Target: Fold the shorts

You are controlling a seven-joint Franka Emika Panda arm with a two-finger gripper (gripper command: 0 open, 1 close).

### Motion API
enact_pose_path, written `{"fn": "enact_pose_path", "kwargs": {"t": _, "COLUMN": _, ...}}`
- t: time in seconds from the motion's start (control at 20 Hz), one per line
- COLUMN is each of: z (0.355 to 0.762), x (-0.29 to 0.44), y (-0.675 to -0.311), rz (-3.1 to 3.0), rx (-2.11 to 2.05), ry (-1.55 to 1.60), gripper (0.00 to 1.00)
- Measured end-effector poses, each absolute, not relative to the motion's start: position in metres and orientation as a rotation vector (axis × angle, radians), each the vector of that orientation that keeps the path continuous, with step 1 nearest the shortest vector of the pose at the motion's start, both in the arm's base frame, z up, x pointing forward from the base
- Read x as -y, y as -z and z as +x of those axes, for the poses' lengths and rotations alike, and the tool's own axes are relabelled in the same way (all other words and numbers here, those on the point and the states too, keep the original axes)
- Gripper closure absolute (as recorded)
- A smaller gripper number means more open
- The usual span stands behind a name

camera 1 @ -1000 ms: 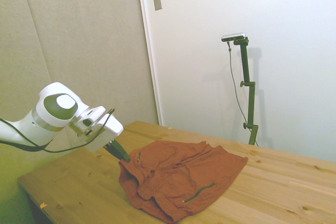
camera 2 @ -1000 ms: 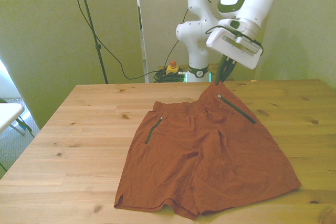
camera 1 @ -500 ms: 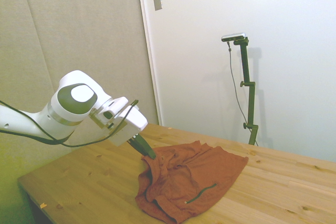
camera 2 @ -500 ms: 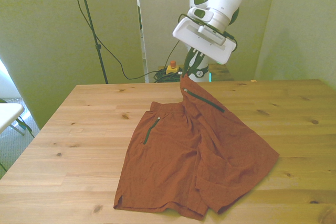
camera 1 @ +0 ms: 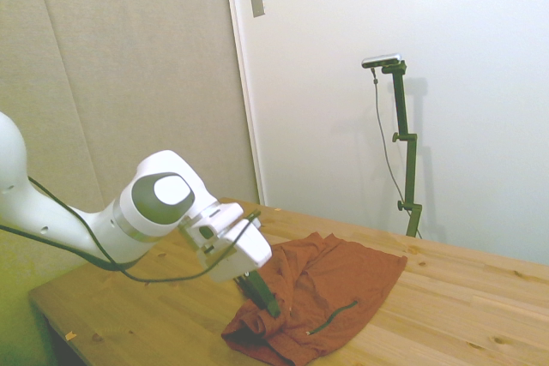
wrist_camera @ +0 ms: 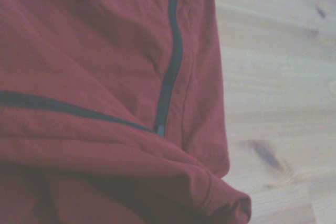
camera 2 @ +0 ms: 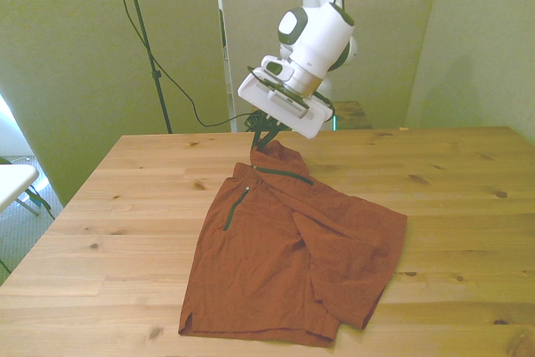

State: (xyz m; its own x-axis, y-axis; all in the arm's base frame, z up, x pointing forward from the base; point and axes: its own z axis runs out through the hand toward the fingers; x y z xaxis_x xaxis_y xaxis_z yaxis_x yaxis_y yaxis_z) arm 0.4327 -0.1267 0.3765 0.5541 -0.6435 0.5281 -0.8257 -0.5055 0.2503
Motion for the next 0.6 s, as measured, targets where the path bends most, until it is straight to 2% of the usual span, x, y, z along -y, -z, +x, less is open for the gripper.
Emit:
{"fn": "enact_pose_path", "kwargs": {"t": 0.25, "z": 0.435, "x": 0.149, "y": -0.353, "rz": 2.275, "rx": 1.209, "ry": -0.466, "gripper": 0.0}}
{"fn": "enact_pose_path", "kwargs": {"t": 0.6, "z": 0.448, "x": 0.154, "y": -0.362, "rz": 2.276, "rx": 1.216, "ry": -0.506, "gripper": 0.0}}
